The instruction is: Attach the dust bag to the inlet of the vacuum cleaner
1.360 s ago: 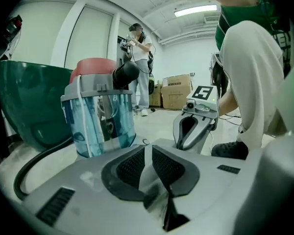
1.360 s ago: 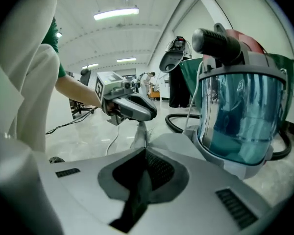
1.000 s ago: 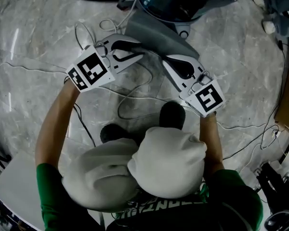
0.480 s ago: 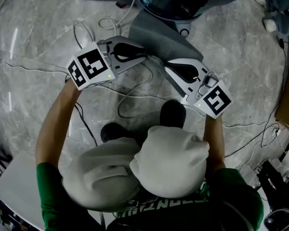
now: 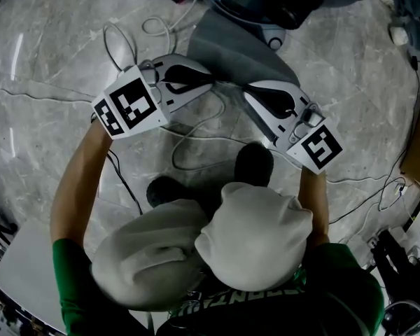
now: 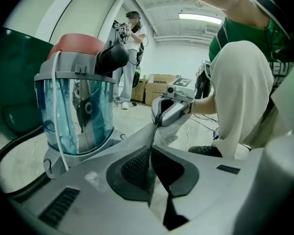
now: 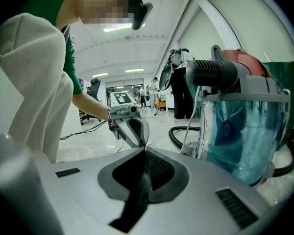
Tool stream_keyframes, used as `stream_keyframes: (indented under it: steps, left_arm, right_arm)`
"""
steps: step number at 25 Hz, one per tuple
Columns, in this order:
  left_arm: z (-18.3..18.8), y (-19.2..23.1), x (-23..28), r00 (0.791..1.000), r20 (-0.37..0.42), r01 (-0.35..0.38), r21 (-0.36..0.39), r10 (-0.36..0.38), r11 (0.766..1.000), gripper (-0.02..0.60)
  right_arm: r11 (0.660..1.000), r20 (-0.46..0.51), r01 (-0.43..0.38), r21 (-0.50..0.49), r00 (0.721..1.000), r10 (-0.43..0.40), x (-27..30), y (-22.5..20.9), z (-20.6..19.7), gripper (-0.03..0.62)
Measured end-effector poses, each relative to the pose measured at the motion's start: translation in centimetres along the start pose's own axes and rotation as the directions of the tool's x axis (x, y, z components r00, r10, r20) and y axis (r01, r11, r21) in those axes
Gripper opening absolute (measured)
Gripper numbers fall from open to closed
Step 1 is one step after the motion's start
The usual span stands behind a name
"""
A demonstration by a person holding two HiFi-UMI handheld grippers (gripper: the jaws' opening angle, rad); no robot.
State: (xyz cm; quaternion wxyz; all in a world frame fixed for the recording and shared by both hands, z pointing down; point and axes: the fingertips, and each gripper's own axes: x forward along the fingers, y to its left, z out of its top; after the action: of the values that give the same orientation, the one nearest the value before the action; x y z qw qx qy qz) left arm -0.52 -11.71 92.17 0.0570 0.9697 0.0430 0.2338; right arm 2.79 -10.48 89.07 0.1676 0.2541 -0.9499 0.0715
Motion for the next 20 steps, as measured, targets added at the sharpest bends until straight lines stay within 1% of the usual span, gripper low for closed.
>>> stream_keyframes:
  steps: [3,7,11,14,17,20]
  left_arm:
    - [-0.2,0.6,-0.1,1.0,0.014,-0.017,0.014,0.017,1.0,0.018]
    - [-0.3,1.2,-0.3,0.999,0.034,-0.029,0.039,0.028,0.999,0.015]
    - [-0.3,1.5,-0.8,1.0,0.028,-0.01,0.06,0.008,0.998,0.015]
    - [1.4,1.9,-2.3,1.0,0.026,0.0,0.073,-0.002,0.997,0.015]
    - [4.5,3.1,-4.2,1.0,0.027,-0.003,0.126,0.0,0.992,0.015]
    - [7.0,3.7,-5.6,1.0,0.007,-0.004,0.152,0.003,0.988,0.015]
  right_arm:
    - [1.0,0.012,0.014,0.021,1.0,-0.014,0.6,-0.6,-0.1,0.014]
    - [0.998,0.0,0.032,0.046,0.999,-0.032,1.2,-1.4,-0.3,0.015]
    - [0.997,-0.021,0.04,0.063,0.999,-0.039,1.8,-1.5,0.2,0.015]
    - [0.995,-0.017,0.061,0.08,0.998,-0.06,1.5,-1.7,2.6,0.015]
    - [0.992,0.003,0.104,0.07,0.995,-0.105,1.2,-2.4,5.5,0.015]
    - [0.987,0.04,0.145,0.073,0.988,-0.148,0.4,-3.0,8.5,0.015]
